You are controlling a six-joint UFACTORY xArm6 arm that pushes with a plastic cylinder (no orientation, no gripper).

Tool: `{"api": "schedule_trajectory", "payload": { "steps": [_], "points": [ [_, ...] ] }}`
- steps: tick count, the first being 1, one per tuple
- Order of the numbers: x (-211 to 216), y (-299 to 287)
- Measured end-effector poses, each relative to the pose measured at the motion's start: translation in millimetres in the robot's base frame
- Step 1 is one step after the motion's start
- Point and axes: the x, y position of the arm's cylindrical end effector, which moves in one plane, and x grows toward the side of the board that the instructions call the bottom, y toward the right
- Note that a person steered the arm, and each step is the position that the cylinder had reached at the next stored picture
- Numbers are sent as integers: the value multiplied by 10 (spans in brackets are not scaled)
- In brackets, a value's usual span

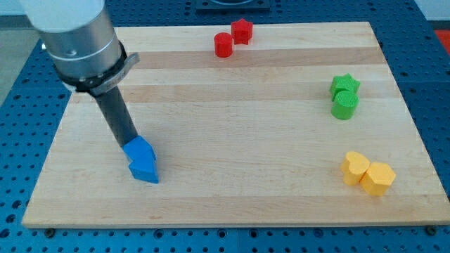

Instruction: Move blue blocks at bottom center

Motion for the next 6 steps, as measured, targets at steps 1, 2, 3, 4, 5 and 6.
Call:
{"api": "schedule_trajectory", "payload": {
  "steps": [1, 2, 3, 4, 5, 6],
  "points": [
    [253, -29],
    [357, -88],
    [539, -153],
    [572, -182],
    [329, -304],
    [289, -312]
  ]
}}
